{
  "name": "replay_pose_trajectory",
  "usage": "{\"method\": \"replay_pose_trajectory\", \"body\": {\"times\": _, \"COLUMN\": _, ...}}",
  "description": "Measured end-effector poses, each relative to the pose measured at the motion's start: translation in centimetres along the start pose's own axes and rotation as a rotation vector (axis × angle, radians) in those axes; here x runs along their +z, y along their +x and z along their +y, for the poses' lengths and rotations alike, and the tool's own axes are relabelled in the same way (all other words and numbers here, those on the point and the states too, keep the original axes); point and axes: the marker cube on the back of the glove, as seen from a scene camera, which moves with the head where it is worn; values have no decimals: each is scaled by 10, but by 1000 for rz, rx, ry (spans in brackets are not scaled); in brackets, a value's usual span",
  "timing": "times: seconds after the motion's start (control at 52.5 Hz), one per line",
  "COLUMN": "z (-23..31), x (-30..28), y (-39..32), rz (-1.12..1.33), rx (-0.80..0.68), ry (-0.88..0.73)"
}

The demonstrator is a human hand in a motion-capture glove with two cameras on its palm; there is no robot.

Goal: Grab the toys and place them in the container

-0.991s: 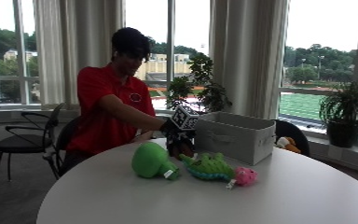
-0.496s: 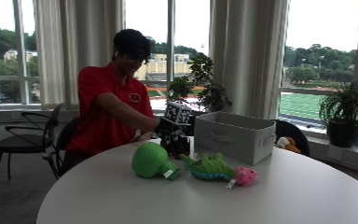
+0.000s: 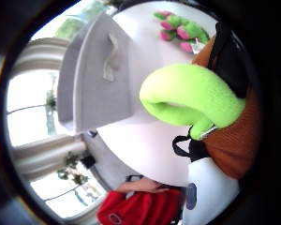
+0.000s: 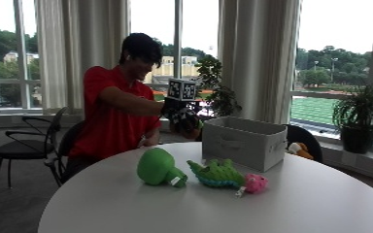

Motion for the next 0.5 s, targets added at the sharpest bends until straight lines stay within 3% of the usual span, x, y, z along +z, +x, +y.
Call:
{"method": "replay_pose_trajectory", "body": {"times": 0.324, "z": -31, "x": -129, "y": -70, "rz": -29, "rx": -63, "ry": 114}}
{"method": "replay_pose_trajectory", "body": {"times": 0.496, "z": -49, "x": -184, "y": -156, "rz": -30, "rx": -135, "ry": 199}}
